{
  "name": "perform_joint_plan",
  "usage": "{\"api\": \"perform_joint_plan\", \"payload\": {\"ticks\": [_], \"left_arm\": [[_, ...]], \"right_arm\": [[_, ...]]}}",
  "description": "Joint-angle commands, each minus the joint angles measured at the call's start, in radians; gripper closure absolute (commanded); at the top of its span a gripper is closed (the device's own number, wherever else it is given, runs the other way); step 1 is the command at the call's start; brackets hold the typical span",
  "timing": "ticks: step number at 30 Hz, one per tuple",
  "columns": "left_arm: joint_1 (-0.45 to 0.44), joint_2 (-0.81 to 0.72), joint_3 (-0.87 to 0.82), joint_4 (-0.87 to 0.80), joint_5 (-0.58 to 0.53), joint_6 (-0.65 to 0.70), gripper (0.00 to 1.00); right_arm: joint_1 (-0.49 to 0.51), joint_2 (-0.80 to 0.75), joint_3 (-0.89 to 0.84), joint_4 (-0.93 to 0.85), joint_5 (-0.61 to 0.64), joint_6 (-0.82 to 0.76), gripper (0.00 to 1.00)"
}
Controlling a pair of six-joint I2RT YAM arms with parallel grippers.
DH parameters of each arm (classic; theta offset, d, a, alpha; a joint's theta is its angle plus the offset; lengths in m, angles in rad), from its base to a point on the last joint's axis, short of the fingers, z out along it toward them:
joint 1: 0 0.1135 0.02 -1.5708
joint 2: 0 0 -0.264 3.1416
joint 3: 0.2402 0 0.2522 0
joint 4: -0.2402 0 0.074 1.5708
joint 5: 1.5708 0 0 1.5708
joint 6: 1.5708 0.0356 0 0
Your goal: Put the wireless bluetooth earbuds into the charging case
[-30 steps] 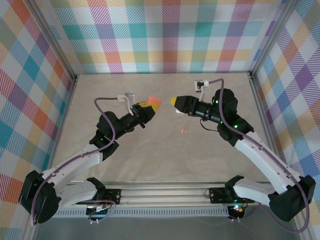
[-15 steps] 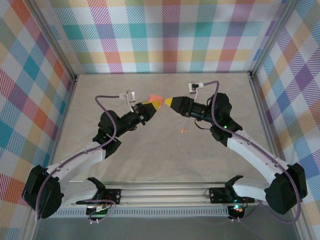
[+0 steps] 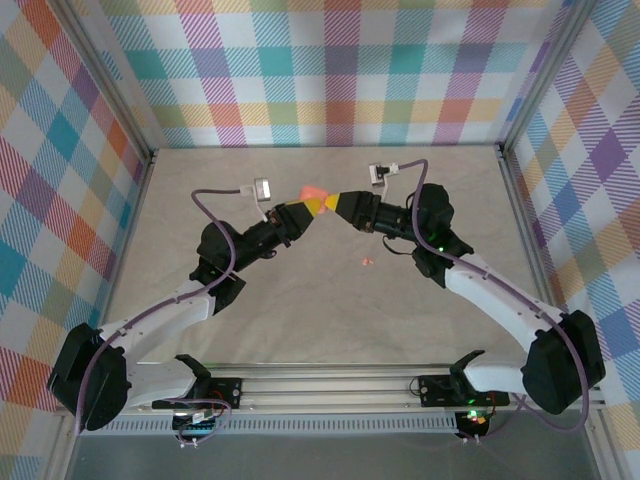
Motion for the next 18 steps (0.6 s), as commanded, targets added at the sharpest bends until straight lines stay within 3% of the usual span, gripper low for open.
{"api": "perform_joint_plan", "payload": {"ticks": [1, 12, 18], "left_arm": [[0.006, 0.002, 0.038, 0.079, 0.029, -0.036, 0.93], [0.006, 0.053, 0.029, 0.150, 0.041, -0.107, 0.92], [0.006, 0.061, 0.049, 0.095, 0.078, -0.080, 0.83]], "right_arm": [[-0.002, 0.017, -0.007, 0.128, -0.028, 0.056, 0.44], [-0.002, 0.056, 0.017, 0.166, -0.066, 0.101, 0.56], [-0.002, 0.045, 0.007, 0.154, -0.080, 0.057, 0.74]]}}
